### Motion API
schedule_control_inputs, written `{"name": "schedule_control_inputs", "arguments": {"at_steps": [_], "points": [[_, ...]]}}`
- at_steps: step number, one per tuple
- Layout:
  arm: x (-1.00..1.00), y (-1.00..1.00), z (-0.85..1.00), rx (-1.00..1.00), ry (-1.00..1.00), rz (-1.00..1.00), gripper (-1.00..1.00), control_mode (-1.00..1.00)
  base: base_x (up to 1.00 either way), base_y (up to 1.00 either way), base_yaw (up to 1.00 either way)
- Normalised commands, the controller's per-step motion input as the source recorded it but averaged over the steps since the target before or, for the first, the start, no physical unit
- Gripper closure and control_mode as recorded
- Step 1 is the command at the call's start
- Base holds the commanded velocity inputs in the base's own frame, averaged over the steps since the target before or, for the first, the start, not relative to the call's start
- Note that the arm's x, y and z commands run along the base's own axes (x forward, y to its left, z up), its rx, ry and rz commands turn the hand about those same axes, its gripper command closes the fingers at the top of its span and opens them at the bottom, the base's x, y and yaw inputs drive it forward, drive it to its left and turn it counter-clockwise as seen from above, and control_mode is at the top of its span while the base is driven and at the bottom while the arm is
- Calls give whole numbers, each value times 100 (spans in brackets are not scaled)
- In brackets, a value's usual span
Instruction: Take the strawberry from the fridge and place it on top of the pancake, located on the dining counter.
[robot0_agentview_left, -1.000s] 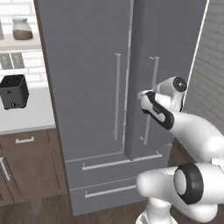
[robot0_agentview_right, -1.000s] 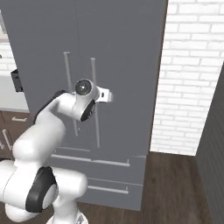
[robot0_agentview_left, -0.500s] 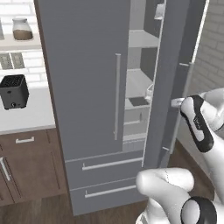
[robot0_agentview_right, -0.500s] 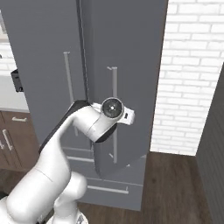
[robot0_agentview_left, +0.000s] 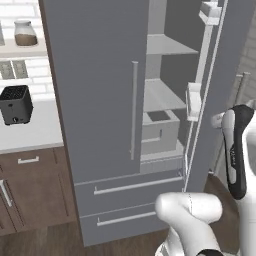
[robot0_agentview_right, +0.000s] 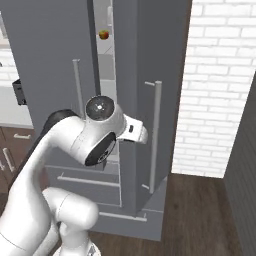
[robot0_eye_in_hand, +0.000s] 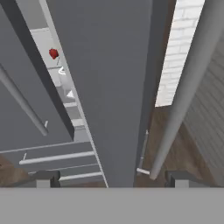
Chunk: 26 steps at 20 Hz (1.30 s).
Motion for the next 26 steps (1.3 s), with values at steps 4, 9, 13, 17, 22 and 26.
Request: {"name": "schedule_control_inputs", "arguments": {"at_steps": [4, 9, 13, 17, 22, 26], "points": [[-10, 100, 5, -70, 31, 0, -100, -100, 0, 0, 0], [89, 83, -2, -60, 58, 0, -100, -100, 0, 0, 0], [92, 22, -1, -38, 28, -1, -100, -100, 0, 0, 0], [72, -30, -21, -19, 15, -8, -100, -100, 0, 0, 0], [39, -71, -37, -2, 2, -16, -100, -100, 0, 0, 0], [43, -75, -25, 0, 0, -17, -100, -100, 0, 0, 0]]}}
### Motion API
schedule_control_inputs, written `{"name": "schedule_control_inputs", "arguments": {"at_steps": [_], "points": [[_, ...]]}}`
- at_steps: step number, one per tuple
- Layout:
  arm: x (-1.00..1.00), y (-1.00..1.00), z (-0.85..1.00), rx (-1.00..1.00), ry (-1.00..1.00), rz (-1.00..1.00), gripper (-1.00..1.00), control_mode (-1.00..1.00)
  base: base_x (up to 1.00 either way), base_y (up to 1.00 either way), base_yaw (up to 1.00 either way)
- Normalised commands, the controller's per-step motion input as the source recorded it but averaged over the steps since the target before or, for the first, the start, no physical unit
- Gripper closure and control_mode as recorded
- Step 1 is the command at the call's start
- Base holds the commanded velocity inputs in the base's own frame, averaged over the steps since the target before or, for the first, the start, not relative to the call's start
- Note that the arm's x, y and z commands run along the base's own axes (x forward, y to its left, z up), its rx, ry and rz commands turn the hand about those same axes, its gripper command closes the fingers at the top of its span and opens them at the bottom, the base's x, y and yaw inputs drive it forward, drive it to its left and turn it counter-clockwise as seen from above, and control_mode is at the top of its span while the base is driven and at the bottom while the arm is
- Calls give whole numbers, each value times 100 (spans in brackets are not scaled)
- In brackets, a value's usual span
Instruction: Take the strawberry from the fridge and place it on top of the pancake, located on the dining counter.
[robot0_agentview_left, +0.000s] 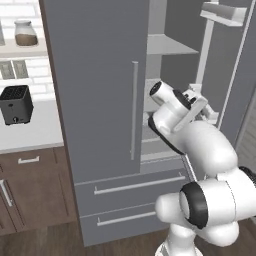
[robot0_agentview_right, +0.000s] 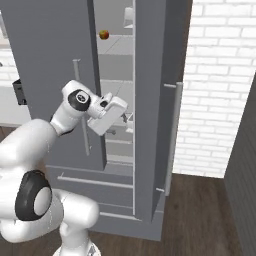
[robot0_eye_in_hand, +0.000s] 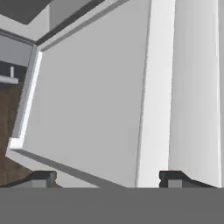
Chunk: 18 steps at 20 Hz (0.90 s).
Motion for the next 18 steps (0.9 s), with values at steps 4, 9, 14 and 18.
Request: {"name": "schedule_control_inputs", "arguments": {"at_steps": [4, 9, 14, 18], "points": [[5, -93, -20, 0, 0, -20, -100, -100, 0, 0, 0], [-1, -66, -4, 2, -1, -11, -100, -100, 0, 0, 0], [-7, 30, 0, 15, -2, 2, -100, -100, 0, 0, 0], [0, 100, 0, 30, -17, 0, -100, -100, 0, 0, 0]]}}
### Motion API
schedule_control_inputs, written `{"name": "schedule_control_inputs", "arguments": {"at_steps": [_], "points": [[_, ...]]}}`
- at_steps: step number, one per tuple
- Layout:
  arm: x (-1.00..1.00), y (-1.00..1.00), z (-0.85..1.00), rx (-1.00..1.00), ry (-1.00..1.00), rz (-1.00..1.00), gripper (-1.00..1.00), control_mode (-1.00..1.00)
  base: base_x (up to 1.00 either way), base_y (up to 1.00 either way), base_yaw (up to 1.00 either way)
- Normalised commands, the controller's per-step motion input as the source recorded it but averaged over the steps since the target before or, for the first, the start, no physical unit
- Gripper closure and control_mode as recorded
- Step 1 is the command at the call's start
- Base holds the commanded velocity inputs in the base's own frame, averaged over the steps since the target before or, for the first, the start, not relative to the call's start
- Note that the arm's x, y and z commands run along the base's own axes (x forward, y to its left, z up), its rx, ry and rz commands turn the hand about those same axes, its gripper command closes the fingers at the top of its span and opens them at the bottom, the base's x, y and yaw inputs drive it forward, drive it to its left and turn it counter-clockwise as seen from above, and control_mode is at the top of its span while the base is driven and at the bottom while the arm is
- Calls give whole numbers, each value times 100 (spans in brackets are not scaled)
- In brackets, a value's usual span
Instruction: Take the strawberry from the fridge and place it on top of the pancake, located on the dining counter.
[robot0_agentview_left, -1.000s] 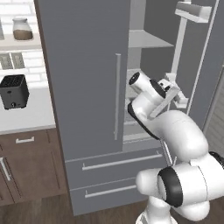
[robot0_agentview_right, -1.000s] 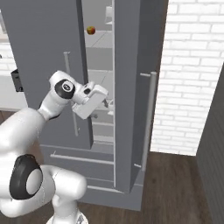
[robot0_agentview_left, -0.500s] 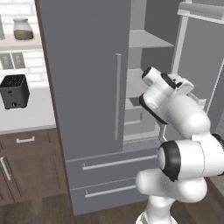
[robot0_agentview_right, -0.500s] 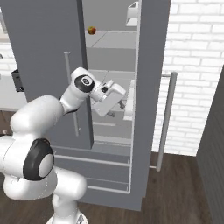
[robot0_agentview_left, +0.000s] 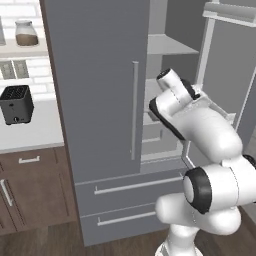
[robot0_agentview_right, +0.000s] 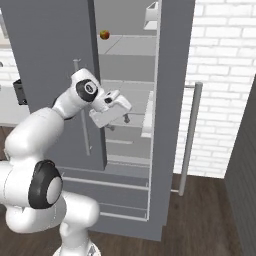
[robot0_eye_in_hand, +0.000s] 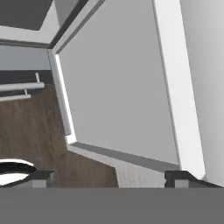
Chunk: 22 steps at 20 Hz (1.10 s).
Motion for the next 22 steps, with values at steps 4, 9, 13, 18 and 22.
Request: {"name": "schedule_control_inputs", "arguments": {"at_steps": [4, 9, 13, 18, 22], "points": [[-1, 100, -19, 77, -14, 0, -100, -100, 0, 0, 0], [1, 100, -11, 61, -29, -6, -100, -100, 0, 0, 0], [0, 100, 68, 2, -58, -6, -100, -100, 0, 0, 0], [18, 80, 90, -7, -41, -1, -100, -100, 0, 0, 0], [82, 57, 52, -11, -7, 0, -100, -100, 0, 0, 0]]}}
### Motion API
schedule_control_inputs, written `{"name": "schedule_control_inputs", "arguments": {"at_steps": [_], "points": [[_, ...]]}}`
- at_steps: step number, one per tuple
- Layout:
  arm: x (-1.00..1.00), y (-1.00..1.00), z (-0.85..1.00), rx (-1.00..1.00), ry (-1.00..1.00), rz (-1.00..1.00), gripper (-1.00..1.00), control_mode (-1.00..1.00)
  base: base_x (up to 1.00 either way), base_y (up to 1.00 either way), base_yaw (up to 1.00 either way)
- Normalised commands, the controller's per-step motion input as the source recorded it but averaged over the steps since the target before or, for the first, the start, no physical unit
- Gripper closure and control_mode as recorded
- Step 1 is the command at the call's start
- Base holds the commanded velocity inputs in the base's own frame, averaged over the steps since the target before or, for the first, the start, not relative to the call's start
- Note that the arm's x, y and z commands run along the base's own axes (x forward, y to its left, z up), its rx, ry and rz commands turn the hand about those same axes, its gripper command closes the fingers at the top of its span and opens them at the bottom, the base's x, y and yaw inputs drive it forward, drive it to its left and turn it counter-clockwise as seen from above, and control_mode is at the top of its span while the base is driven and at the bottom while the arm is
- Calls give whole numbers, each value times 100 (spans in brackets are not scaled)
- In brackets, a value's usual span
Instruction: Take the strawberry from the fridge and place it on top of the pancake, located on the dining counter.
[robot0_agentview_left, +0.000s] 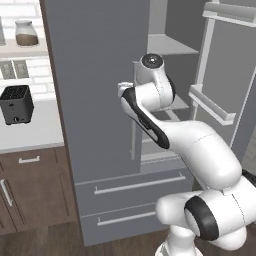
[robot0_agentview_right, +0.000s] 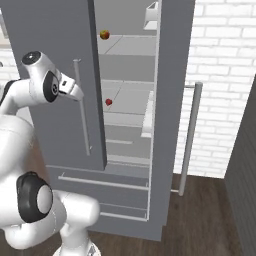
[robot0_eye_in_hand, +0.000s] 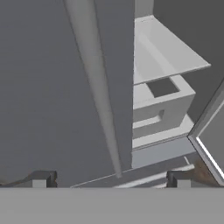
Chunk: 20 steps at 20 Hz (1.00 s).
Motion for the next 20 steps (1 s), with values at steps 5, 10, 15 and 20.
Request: {"name": "schedule_control_inputs", "arguments": {"at_steps": [5, 10, 15, 20], "points": [[63, 3, 14, -7, -1, 1, -100, -100, 0, 0, 0], [82, -7, -20, 0, 1, 5, -100, -100, 0, 0, 0], [62, -14, -29, -1, 0, 7, -100, -100, 0, 0, 0], [50, 0, -9, -6, -1, 1, -100, -100, 0, 0, 0]]}}
